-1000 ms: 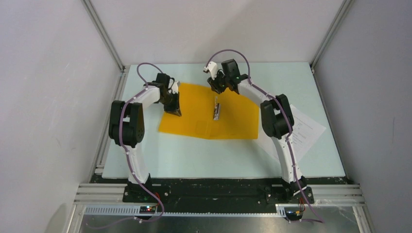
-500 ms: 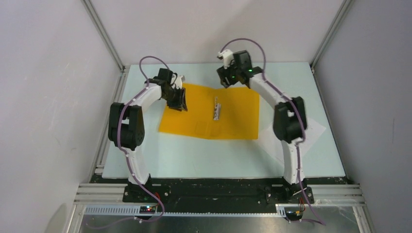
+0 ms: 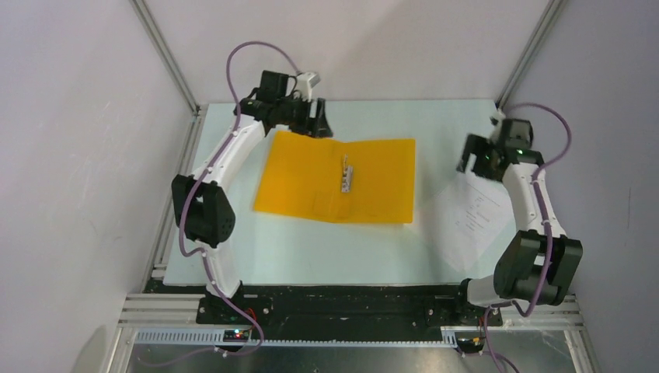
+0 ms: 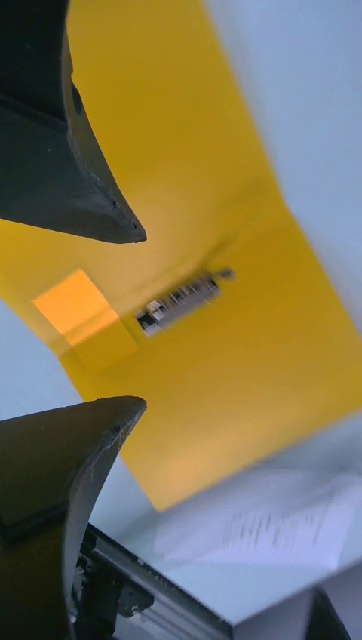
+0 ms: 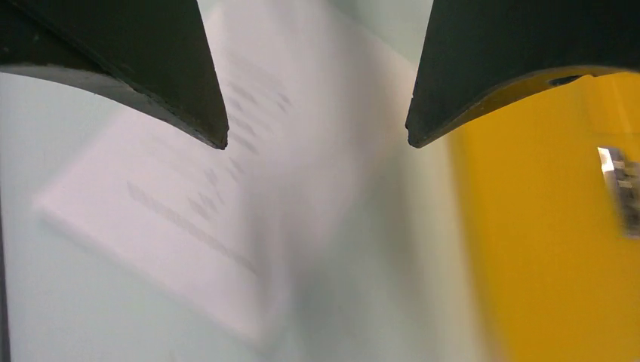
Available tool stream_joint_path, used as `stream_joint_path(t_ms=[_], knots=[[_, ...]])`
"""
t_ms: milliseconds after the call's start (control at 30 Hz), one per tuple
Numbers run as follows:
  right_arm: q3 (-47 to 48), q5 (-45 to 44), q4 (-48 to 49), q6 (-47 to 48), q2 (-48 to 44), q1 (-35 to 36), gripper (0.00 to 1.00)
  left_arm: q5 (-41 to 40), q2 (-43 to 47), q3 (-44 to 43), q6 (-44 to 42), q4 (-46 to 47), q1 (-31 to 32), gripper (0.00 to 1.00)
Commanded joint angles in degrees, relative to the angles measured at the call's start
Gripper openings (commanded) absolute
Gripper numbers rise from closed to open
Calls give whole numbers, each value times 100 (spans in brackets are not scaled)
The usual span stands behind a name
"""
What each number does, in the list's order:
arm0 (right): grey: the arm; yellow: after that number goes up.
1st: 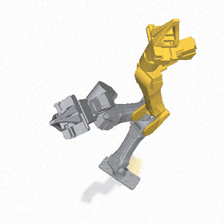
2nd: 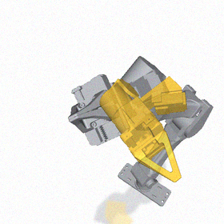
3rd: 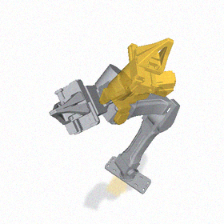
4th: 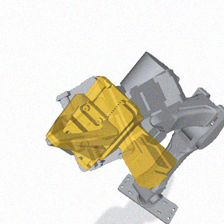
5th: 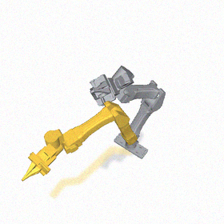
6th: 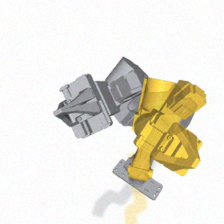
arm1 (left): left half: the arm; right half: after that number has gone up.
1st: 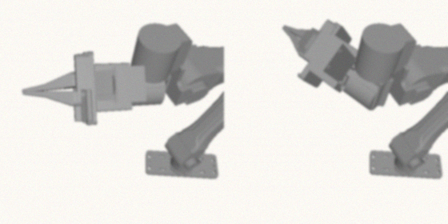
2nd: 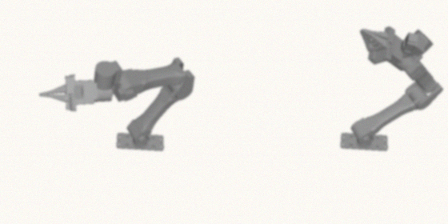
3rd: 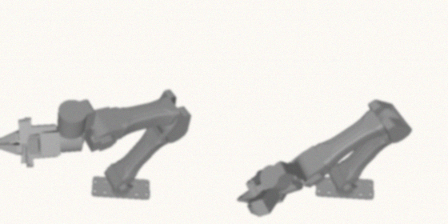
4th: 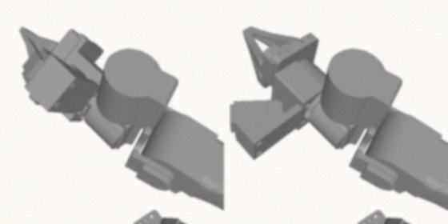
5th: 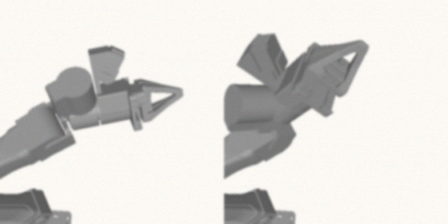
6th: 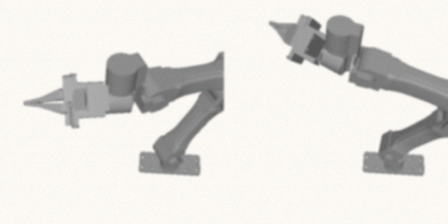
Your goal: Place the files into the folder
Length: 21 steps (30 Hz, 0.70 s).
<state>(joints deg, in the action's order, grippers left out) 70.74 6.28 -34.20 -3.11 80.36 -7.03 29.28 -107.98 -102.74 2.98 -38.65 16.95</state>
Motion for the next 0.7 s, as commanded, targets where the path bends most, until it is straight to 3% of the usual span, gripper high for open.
stream_joint_path(t_ms=[0,200,400,533,667], knots=[[-434,329,-1515,-225,-132,-1067,94,651,-181,-734,-147,486,676,80],[-861,185,-1915,463,-454,-1911,99,511,-917,-1230,573,1004,1555,84],[-1403,234,-1521,281,-206,-2649,99,721,-1962,-2253,997,1174,2549,85],[-1321,445,-1574,-82,351,-3008,99,782,-2596,-2276,2071,2291,2870,87],[-1356,619,-1538,-216,507,-3078,99,758,-3129,-2502,2701,2577,2946,87]])
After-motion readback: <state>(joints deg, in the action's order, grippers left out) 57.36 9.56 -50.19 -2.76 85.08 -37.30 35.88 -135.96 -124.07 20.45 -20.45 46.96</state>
